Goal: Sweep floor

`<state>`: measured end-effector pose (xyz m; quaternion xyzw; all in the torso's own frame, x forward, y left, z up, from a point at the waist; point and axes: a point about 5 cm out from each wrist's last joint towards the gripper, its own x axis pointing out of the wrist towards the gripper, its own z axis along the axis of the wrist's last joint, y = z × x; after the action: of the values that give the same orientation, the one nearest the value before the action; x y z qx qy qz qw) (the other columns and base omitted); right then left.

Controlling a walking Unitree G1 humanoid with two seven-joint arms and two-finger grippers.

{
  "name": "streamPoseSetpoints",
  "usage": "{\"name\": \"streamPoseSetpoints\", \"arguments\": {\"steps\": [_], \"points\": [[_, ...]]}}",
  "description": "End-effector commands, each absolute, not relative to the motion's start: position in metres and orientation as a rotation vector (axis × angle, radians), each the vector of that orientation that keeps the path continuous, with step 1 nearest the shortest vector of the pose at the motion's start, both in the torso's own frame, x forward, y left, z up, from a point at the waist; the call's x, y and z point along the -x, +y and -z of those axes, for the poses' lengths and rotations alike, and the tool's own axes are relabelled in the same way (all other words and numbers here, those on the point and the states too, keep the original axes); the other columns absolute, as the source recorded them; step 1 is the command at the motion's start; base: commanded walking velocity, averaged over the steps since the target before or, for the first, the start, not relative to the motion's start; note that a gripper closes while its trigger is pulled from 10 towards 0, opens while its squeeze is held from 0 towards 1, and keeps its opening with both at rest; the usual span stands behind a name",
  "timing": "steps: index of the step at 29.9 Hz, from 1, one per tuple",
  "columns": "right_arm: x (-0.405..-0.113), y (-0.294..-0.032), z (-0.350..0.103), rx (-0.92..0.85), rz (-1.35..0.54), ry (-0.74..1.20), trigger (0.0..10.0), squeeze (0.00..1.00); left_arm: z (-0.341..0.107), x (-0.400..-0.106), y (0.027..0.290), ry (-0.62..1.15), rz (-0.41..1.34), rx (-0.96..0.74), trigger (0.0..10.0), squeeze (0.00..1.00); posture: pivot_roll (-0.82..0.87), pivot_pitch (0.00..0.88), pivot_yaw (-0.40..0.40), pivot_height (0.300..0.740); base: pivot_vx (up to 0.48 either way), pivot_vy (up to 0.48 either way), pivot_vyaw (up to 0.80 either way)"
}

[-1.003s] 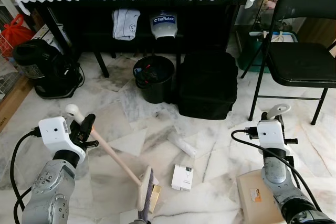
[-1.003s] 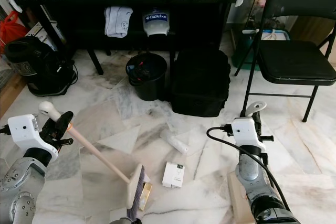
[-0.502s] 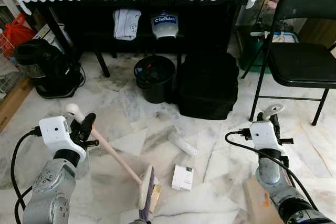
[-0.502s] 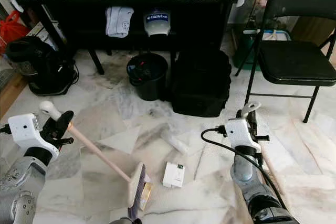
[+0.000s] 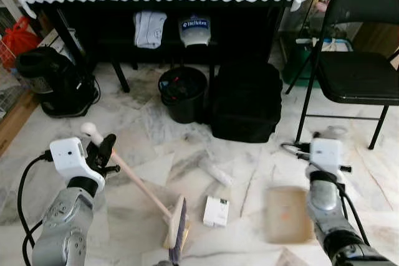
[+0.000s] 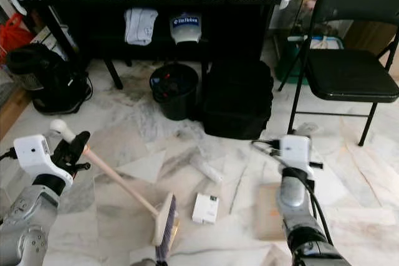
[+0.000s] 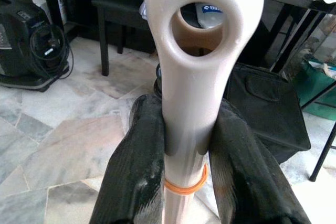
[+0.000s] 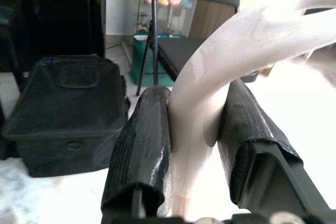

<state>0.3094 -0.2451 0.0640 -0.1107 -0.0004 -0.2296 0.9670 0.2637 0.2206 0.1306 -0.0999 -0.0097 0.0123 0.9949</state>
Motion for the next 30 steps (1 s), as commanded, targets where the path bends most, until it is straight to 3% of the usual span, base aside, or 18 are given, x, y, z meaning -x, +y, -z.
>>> {"name": "streamPoseSetpoints", "arguments": {"steps": [1,18,30], "points": [[-0.311,-0.246,-0.066,0.251,0.446,-0.002,10.0,0.0,-0.138,-0.266,0.221,-0.064,-0.02,0.194,10.0,0.0,0.11,0.073,0.035,0.74,0.0,0.0,0.0],[-0.301,-0.252,-0.057,0.309,0.408,0.018,10.0,0.0,-0.134,-0.265,0.219,-0.064,-0.022,0.207,10.0,0.0,0.11,0.083,0.034,0.74,0.0,0.0,0.0],[-0.305,-0.236,-0.06,0.43,0.289,-0.03,10.0,0.0,-0.132,-0.262,0.217,-0.063,-0.024,0.214,10.0,0.0,0.11,0.092,0.028,0.74,0.0,0.0,0.0]]}}
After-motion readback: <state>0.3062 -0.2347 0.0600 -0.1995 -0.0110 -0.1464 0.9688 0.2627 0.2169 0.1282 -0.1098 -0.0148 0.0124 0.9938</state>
